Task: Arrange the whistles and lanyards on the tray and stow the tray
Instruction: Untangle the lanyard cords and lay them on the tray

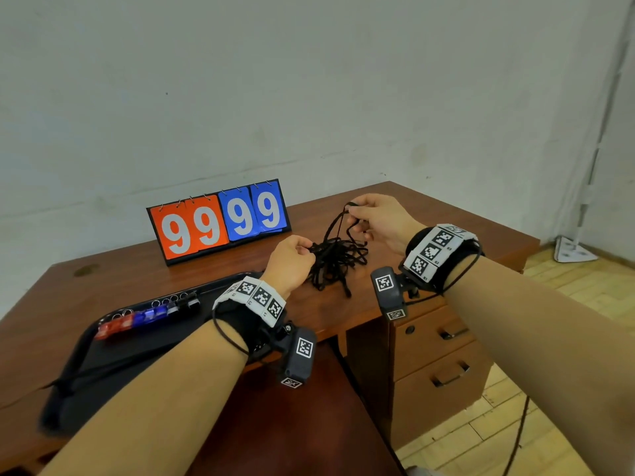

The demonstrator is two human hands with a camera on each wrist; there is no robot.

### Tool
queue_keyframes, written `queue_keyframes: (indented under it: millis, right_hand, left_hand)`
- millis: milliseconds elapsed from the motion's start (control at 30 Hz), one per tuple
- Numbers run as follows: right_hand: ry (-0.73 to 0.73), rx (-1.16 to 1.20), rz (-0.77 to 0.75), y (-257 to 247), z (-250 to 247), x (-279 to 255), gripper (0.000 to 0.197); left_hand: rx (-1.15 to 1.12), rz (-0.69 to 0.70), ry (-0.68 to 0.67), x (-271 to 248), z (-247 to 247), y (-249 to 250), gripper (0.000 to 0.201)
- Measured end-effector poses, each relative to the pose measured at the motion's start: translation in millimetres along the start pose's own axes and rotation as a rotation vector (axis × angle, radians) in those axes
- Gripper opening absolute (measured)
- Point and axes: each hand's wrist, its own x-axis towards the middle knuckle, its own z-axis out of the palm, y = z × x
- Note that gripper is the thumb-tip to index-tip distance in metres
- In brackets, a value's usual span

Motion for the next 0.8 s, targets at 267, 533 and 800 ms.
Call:
queue_keyframes:
  millis: [267, 533, 800]
  right_hand:
    - [-0.043, 0.105, -0.068, -19.9, 7.0, 7.5, 0.020]
    - [-0.135, 0.137, -0.166, -33.8, 14.1, 15.0, 0.021]
    - [-0.199, 0.278, -0.211, -50.2, 14.0, 19.8, 0.023]
  left_hand:
    - [-0.051, 0.018, -0.041, 4.1, 3.7, 7.8, 0.042]
    - [-0.140, 0.054, -0.070, 13.8, 10.7, 23.5, 0.047]
    - [-0.180, 0.067, -0.115, 25.7, 22.2, 27.8, 0.024]
